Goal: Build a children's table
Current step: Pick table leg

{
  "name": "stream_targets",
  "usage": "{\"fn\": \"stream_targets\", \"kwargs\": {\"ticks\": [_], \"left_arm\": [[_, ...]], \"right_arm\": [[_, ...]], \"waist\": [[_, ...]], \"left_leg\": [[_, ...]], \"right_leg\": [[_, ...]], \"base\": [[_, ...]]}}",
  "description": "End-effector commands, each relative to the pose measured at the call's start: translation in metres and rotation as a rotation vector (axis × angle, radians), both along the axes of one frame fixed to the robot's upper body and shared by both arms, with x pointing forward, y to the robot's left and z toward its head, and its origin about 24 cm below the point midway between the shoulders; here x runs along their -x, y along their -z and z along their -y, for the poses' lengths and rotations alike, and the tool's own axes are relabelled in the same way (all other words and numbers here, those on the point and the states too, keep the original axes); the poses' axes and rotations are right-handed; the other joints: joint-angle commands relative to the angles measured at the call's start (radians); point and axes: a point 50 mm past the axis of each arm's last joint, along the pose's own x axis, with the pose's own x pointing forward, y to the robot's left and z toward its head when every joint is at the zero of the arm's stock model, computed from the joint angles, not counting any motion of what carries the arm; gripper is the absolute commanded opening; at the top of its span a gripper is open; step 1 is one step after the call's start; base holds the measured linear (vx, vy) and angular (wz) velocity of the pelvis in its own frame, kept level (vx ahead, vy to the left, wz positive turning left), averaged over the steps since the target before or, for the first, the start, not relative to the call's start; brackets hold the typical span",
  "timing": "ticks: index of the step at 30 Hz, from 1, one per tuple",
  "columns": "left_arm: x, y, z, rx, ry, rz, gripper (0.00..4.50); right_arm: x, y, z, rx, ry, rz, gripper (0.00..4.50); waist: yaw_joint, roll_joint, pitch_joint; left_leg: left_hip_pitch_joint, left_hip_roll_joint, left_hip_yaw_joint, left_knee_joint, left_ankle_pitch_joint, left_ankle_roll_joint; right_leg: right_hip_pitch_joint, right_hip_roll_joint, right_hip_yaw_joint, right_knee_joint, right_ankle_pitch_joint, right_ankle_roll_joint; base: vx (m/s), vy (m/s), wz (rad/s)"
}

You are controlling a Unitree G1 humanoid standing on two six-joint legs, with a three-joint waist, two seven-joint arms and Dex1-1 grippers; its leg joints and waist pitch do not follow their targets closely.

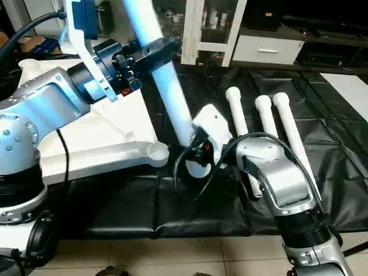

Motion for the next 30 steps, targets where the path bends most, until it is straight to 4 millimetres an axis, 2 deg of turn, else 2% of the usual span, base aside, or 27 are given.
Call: {"fn": "stream_targets", "kwargs": {"ticks": [1,3,5,6,7,9,10,11,12,13,14,15,16,19,20,23,25,27,29,30], "left_arm": [[0.0,-0.004,0.002,0.008,0.023,0.009,2.75],[-0.002,-0.006,0.001,0.01,-0.003,0.037,2.85],[-0.002,-0.006,0.0,0.012,-0.013,0.04,3.12],[-0.001,-0.005,0.0,0.008,0.004,0.047,3.15],[0.001,-0.004,-0.001,0.009,0.012,0.05,3.16],[0.004,-0.001,-0.003,0.026,0.034,0.037,3.16],[0.005,0.003,-0.009,0.034,0.042,0.026,3.16],[0.005,0.003,-0.009,0.034,0.042,0.026,3.16],[0.005,0.005,-0.012,0.031,0.04,0.022,3.16],[-0.003,0.018,-0.025,-0.085,-0.056,0.028,3.16],[-0.007,0.026,-0.031,-0.165,-0.112,0.031,3.16],[-0.01,0.032,-0.036,-0.219,-0.149,0.033,3.16],[-0.013,0.038,-0.041,-0.273,-0.183,0.035,3.16],[-0.024,0.065,-0.065,-0.482,-0.314,0.031,3.16],[-0.025,0.073,-0.069,-0.541,-0.325,0.033,3.16],[-0.025,0.088,-0.072,-0.623,-0.325,0.039,3.16],[-0.024,0.095,-0.073,-0.654,-0.329,0.044,3.16],[-0.022,0.103,-0.071,-0.713,-0.318,0.065,3.16],[-0.022,0.111,-0.069,-0.763,-0.315,0.099,3.16],[-0.022,0.118,-0.067,-0.784,-0.293,0.117,3.16]], "right_arm": [[-0.007,-0.009,0.01,-0.059,0.085,0.014,1.85],[-0.021,-0.016,0.019,-0.131,0.222,0.032,1.85],[-0.025,-0.018,0.022,-0.158,0.271,0.036,1.85],[-0.033,-0.019,0.028,-0.198,0.356,0.036,1.84],[-0.039,-0.021,0.036,-0.251,0.436,0.027,1.84],[-0.043,-0.023,0.044,-0.366,0.478,-0.032,1.84],[-0.038,-0.026,0.05,-0.516,0.4,-0.126,1.84],[-0.038,-0.026,0.05,-0.516,0.4,-0.126,1.84],[-0.035,-0.029,0.051,-0.577,0.344,-0.164,1.84],[-0.023,-0.033,0.057,-0.686,0.227,-0.238,1.84],[-0.019,-0.034,0.061,-0.733,0.185,-0.268,1.84],[-0.017,-0.035,0.063,-0.761,0.161,-0.284,1.84],[-0.014,-0.036,0.065,-0.789,0.136,-0.298,1.84],[-0.003,-0.038,0.076,-0.886,0.048,-0.356,1.84],[-0.001,-0.037,0.079,-0.891,0.035,-0.371,1.84],[0.002,-0.038,0.084,-0.904,0.039,-0.384,1.84],[0.002,-0.04,0.084,-0.911,0.043,-0.383,1.84],[0.002,-0.044,0.085,-0.906,0.049,-0.37,1.84],[-0.003,-0.045,0.085,-0.881,0.102,-0.342,1.84],[-0.009,-0.043,0.084,-0.838,0.164,-0.318,1.84]], "waist": [[-0.001,0.01,-0.074],[-0.004,0.008,-0.076],[-0.005,0.008,-0.076],[-0.006,0.012,-0.075],[-0.009,0.01,-0.076],[-0.008,0.014,-0.078],[-0.007,0.021,-0.078],[-0.008,0.018,-0.079],[-0.005,0.018,-0.081],[-0.004,0.034,-0.083],[-0.007,0.027,-0.083],[-0.006,0.026,-0.082],[-0.007,0.031,-0.081],[-0.004,0.038,-0.079],[-0.007,0.025,-0.077],[-0.005,0.022,-0.079],[-0.005,0.024,-0.077],[-0.002,0.02,-0.077],[-0.001,0.021,-0.076],[0.0,0.006,-0.075]], "left_leg": [[0.027,0.029,-0.009,-0.074,-0.188,-0.052],[0.025,0.027,-0.008,-0.074,-0.187,-0.053],[0.028,0.026,-0.009,-0.074,-0.189,-0.062],[0.028,0.026,-0.008,-0.075,-0.188,-0.068],[0.028,0.025,-0.007,-0.074,-0.188,-0.072],[0.031,0.024,-0.006,-0.073,-0.195,-0.077],[0.033,0.023,-0.007,-0.073,-0.203,-0.073],[0.031,0.023,-0.007,-0.073,-0.204,-0.065],[0.027,0.024,-0.008,-0.074,-0.174,-0.057],[0.028,0.023,-0.01,-0.072,-0.157,-0.047],[0.027,0.025,-0.009,-0.074,-0.16,-0.032],[0.028,0.024,-0.01,-0.075,-0.157,-0.026],[0.027,0.023,-0.009,-0.075,-0.161,-0.022],[0.031,0.025,-0.009,-0.077,-0.176,-0.04],[0.031,0.026,-0.008,-0.079,-0.191,-0.043],[0.034,0.03,-0.007,-0.079,-0.185,-0.062],[0.032,0.03,-0.007,-0.08,-0.186,-0.064],[0.033,0.029,-0.007,-0.08,-0.185,-0.06],[0.033,0.029,-0.006,-0.08,-0.191,-0.065],[0.029,0.03,-0.006,-0.081,-0.187,-0.063]], "right_leg": [[0.043,-0.058,0.038,-0.073,-0.198,-0.181],[0.043,-0.058,0.037,-0.074,-0.196,-0.184],[0.042,-0.058,0.036,-0.074,-0.207,-0.183],[0.041,-0.058,0.036,-0.074,-0.207,-0.179],[0.04,-0.056,0.036,-0.073,-0.202,-0.178],[0.04,-0.056,0.036,-0.071,-0.192,-0.18],[0.041,-0.053,0.036,-0.07,-0.172,-0.182],[0.046,-0.05,0.035,-0.069,-0.152,-0.184],[0.048,-0.05,0.034,-0.064,-0.109,-0.187],[0.05,-0.05,0.033,-0.061,-0.08,-0.193],[0.052,-0.048,0.033,-0.064,-0.076,-0.184],[0.053,-0.049,0.033,-0.068,-0.08,-0.18],[0.054,-0.05,0.034,-0.071,-0.11,-0.166],[0.047,-0.054,0.033,-0.077,-0.189,-0.162],[0.046,-0.054,0.033,-0.083,-0.222,-0.153],[0.041,-0.061,0.033,-0.078,-0.251,-0.162],[0.039,-0.062,0.034,-0.077,-0.256,-0.17],[0.037,-0.063,0.034,-0.079,-0.265,-0.168],[0.034,-0.065,0.034,-0.081,-0.285,-0.163],[0.035,-0.066,0.034,-0.084,-0.307,-0.149]], "base": [[0.0,0.0,0.0],[0.0,0.0,0.0],[0.0,0.0,0.0],[0.0,0.0,0.0],[0.0,0.0,0.0],[0.0,0.0,0.0],[0.0,0.0,0.0],[0.0,0.0,0.0],[0.0,0.0,0.0],[0.0,0.0,0.0],[0.0,0.0,0.0],[0.0,0.0,0.0],[0.0,0.0,0.0],[0.0,0.0,0.0],[0.0,0.0,0.0],[0.0,0.0,0.0],[0.0,0.0,0.0],[0.0,0.0,0.0],[0.0,0.0,0.0],[0.0,0.0,0.0]]}}
